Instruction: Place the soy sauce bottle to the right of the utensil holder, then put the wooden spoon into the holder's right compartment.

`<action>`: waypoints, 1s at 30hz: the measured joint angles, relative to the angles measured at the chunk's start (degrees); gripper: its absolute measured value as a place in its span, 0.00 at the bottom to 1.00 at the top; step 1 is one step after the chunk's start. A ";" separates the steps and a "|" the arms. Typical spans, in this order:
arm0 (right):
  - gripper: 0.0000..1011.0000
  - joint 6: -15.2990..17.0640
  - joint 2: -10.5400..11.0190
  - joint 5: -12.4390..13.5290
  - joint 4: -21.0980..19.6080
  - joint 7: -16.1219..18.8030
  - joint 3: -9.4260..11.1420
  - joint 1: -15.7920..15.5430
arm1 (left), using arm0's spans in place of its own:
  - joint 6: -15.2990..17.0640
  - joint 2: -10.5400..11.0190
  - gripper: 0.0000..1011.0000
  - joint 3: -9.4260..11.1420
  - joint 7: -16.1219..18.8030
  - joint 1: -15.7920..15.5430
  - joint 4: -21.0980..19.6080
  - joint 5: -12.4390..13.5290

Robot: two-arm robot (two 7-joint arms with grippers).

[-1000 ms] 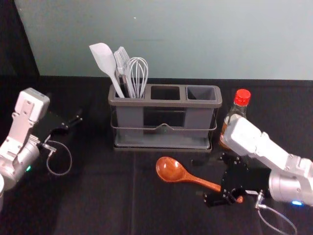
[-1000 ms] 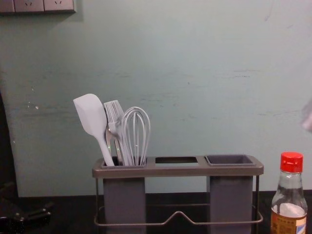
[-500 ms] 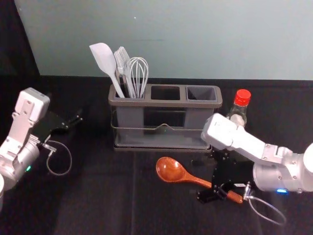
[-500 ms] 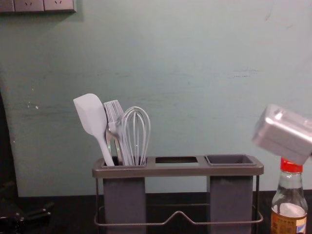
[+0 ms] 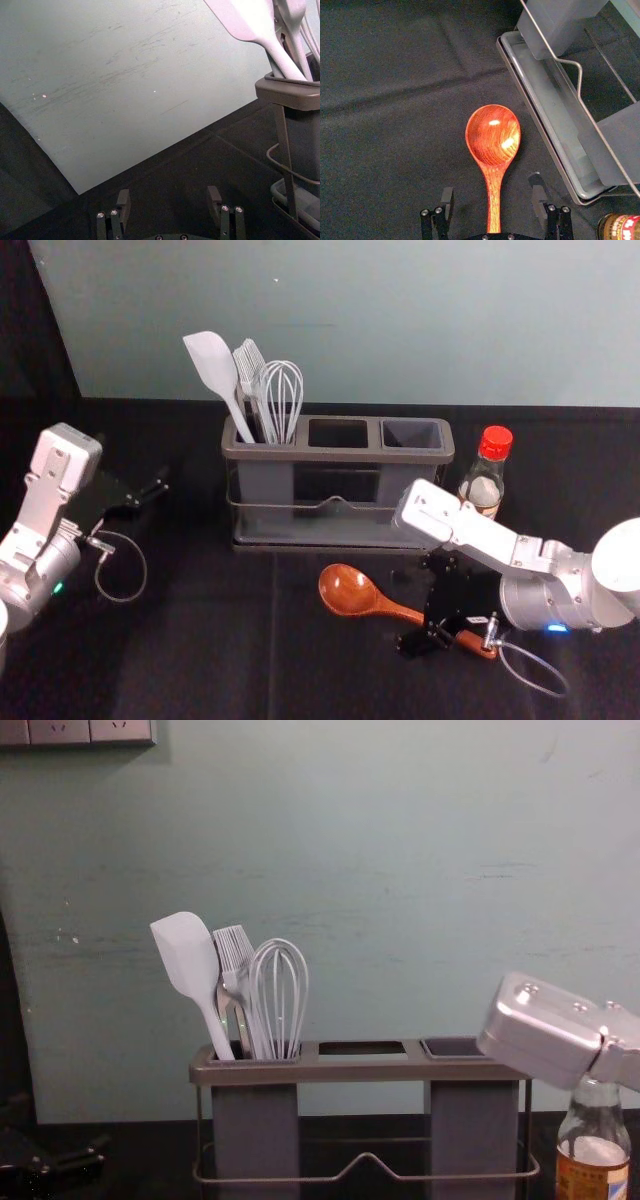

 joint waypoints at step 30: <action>0.99 -0.35 -2.85 2.31 3.95 -0.60 1.01 -0.62 | 0.00 0.00 0.99 0.00 0.00 0.00 0.00 0.00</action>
